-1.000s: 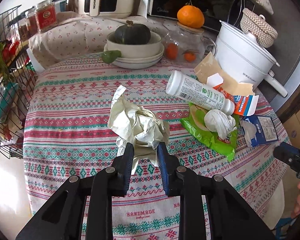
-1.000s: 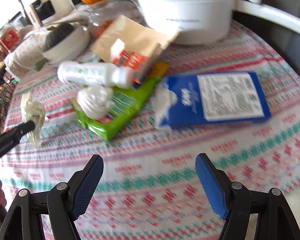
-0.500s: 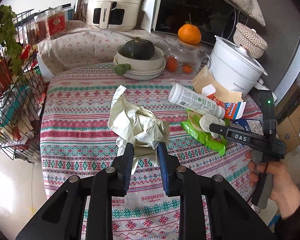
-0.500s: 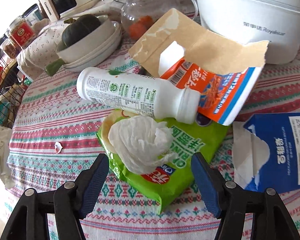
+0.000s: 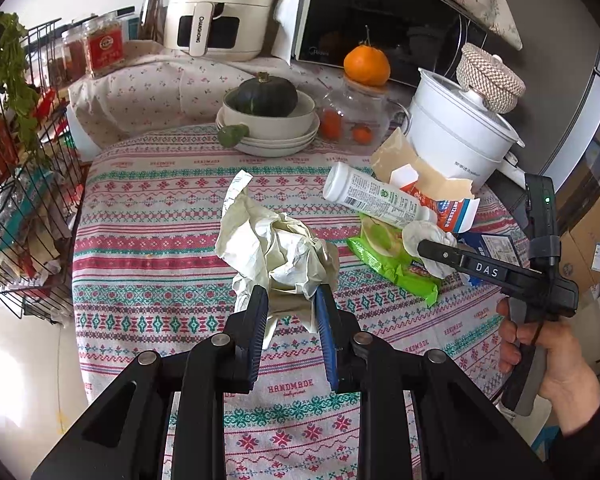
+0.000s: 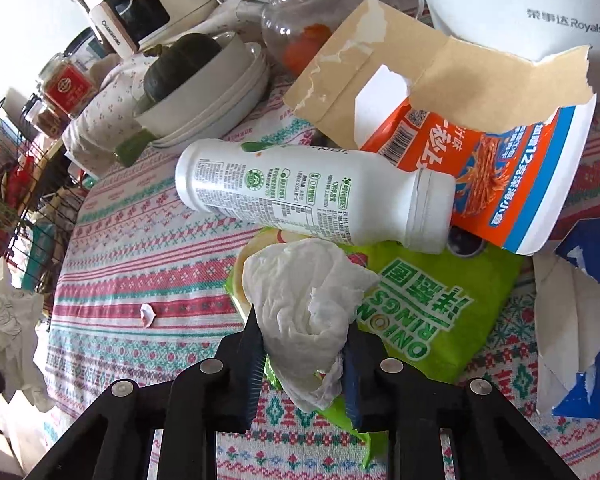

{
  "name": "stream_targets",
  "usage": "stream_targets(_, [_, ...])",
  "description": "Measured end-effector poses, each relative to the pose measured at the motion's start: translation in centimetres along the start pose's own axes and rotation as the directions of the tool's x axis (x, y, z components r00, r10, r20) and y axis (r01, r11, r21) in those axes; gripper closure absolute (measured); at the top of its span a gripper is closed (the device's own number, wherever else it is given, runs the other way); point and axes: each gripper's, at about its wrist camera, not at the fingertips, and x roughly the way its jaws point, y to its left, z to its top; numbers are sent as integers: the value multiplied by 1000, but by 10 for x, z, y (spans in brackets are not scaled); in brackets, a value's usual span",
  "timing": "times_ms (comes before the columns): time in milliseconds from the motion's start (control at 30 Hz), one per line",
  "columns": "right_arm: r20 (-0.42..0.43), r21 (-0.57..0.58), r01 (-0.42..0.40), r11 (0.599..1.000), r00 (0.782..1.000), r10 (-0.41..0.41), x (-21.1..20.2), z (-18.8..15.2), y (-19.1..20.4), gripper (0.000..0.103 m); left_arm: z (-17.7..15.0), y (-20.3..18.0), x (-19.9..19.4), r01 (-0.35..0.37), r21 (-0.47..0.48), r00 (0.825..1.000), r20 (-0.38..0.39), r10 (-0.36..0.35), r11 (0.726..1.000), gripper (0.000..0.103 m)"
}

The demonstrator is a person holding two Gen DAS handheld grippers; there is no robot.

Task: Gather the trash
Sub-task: 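Grasp the large crumpled tissue with the left gripper while the right gripper grasps the white tissue, then carry both tissues over the bin and open both grippers to drop them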

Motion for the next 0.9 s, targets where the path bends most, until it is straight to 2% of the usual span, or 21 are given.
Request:
stream_targets(367, [33,-32,66,997,997,-65,-97,-21,-16,74,-12,-53,-21,52,110,998,13,-54,993,77])
stream_targets(500, [22,-48,135,990,991,-134,-133,-37,-28,74,-20,-80,-32,84,166,996,16,-88,983,77])
stream_targets(667, [-14,7,195,981,981,-195,-173,-63,-55,74,-31,-114,-40,147,203,989,-5,-149,968,77])
stream_targets(900, [-22,96,227,969,974,-225,-224,-109,-97,74,-54,-173,-43,235,277,972,-51,-230,932,77])
